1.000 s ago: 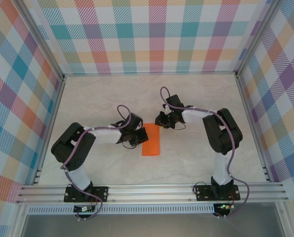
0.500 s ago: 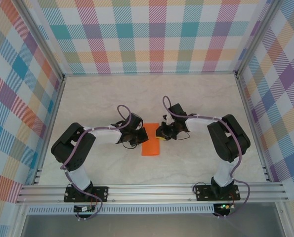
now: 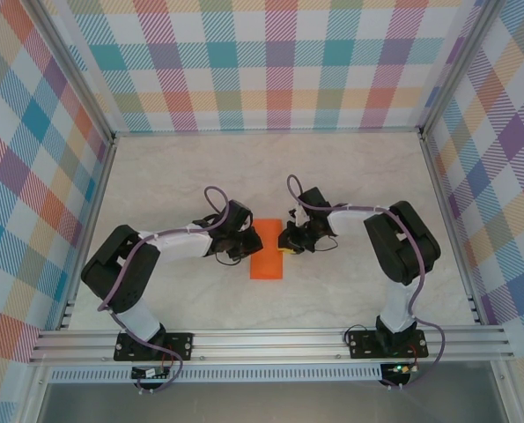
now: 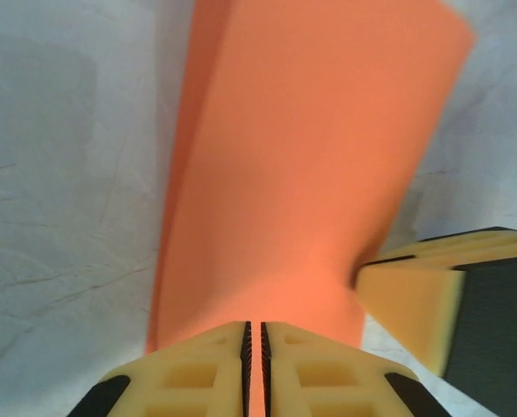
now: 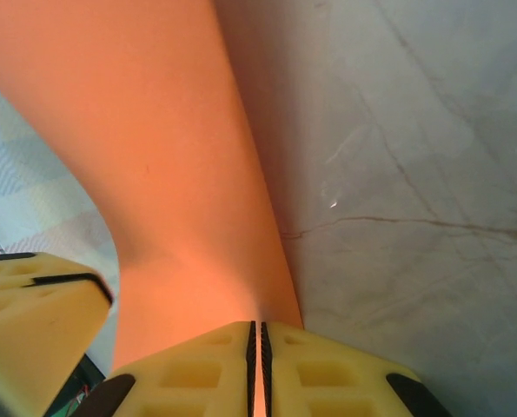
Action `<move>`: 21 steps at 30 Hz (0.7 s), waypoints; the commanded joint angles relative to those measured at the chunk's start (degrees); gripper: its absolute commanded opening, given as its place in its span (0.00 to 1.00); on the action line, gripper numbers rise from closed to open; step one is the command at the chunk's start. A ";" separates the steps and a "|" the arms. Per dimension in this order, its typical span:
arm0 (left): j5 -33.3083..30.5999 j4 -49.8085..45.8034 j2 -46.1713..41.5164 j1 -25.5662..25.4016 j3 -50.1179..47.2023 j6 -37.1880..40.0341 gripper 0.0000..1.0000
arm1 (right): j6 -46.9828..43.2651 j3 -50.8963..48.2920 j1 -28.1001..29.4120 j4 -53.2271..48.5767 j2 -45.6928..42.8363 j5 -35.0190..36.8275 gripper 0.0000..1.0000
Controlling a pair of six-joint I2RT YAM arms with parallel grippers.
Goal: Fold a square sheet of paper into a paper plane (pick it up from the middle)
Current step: Fold the square sheet of paper in half at the center of the table.
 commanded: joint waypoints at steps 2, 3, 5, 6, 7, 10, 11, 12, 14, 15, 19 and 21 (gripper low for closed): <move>1.03 1.99 -0.96 0.67 2.16 -1.31 0.15 | -4.50 2.10 1.25 -2.22 2.39 -1.58 0.12; 1.76 2.95 -0.53 1.02 2.34 -1.49 0.15 | -5.52 2.56 1.60 -2.04 2.77 -2.22 0.12; 3.28 4.33 1.00 1.42 3.44 -1.59 0.15 | -7.33 3.25 1.86 -1.55 3.48 -3.65 0.12; 3.89 4.54 2.06 1.62 4.33 -1.50 0.15 | -8.38 3.55 1.98 -1.08 3.84 -4.38 0.12; 4.33 4.82 3.09 1.70 4.97 -1.49 0.15 | -9.42 3.86 2.05 -0.80 4.19 -5.17 0.11; 4.89 5.67 5.97 1.96 6.90 -1.33 0.15 | -12.35 4.00 2.07 0.32 4.31 -6.25 0.11; 4.84 5.73 6.90 2.13 7.56 -1.14 0.15 | -12.62 3.44 2.08 1.53 3.73 -6.60 0.11; 4.53 5.75 7.77 2.22 8.24 -0.90 0.14 | -12.64 2.80 2.06 2.59 2.87 -6.66 0.11; 4.57 6.18 9.39 2.61 9.07 -0.92 0.13 | -11.96 1.54 2.08 4.62 1.23 -7.51 0.12; 4.72 6.65 9.99 2.86 9.56 -0.98 0.12 | -11.36 0.56 2.11 6.01 0.27 -8.35 0.12; 4.94 8.25 12.47 3.19 10.96 -1.00 0.11 | -9.55 -2.41 2.06 8.91 -2.57 -7.63 0.12; 5.55 8.82 13.74 3.20 11.81 -1.14 0.10 | -8.43 -3.45 2.07 9.21 -3.41 -6.16 0.12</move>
